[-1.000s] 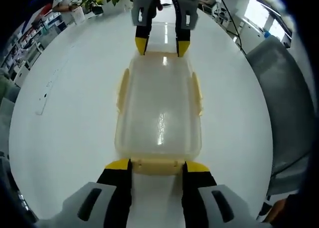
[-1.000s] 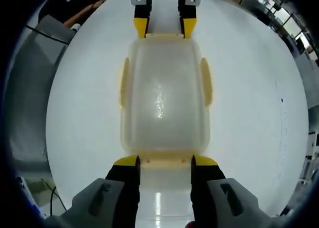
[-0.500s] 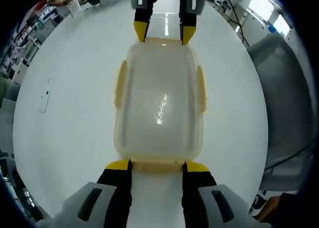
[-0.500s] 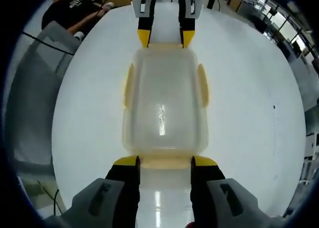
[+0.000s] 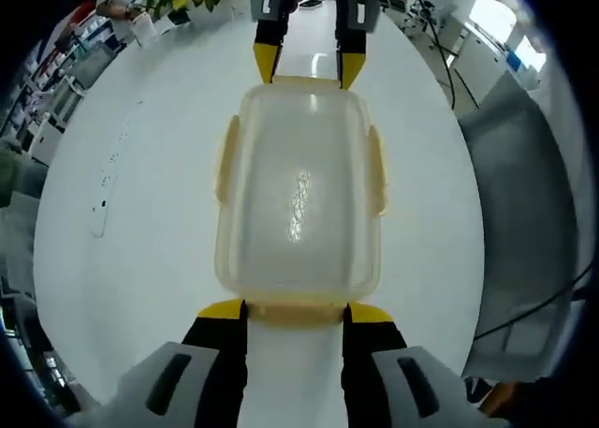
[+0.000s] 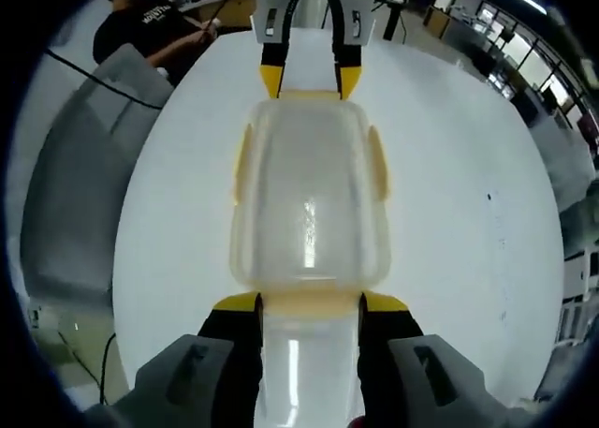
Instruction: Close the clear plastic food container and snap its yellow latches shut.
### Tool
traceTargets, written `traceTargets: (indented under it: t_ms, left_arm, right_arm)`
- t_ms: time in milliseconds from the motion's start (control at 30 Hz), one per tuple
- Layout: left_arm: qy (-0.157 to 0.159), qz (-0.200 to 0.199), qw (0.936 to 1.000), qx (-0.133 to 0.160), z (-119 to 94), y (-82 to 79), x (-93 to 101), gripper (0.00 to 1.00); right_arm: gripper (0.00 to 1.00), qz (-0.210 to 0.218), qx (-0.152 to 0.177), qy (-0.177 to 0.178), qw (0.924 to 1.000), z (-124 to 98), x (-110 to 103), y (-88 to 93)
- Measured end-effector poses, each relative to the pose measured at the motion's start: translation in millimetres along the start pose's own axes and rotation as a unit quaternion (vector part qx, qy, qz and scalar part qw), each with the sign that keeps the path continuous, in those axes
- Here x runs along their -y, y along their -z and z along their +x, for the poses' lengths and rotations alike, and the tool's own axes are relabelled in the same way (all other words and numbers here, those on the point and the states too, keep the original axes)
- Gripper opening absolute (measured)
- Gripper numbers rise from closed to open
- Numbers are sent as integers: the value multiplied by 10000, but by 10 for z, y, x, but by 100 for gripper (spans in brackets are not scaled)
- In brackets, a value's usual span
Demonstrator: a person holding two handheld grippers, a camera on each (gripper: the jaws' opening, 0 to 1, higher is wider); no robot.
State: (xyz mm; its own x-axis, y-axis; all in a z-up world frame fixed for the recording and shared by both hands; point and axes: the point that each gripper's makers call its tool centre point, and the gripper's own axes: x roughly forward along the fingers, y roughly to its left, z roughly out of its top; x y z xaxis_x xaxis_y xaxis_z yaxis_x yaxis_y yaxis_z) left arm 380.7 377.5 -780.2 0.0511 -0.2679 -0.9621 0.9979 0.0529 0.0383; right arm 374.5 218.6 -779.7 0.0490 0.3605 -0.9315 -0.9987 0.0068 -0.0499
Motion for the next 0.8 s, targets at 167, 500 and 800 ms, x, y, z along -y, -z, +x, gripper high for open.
traceTargets:
  t_ms: [167, 500, 800]
  left_arm:
    - [-73, 21, 10000, -12, -60, -163, -22, 33]
    - [-80, 7, 10000, 18, 18, -600, -8, 33]
    - [-23, 66, 10000, 27, 158, -1025, -4, 33]
  right_arm:
    - [36, 4, 107, 72, 9999, -154, 27, 113]
    - [36, 4, 114, 116, 9999, -363, 50, 461]
    - [36, 132, 63, 147, 9998, -546, 56, 891]
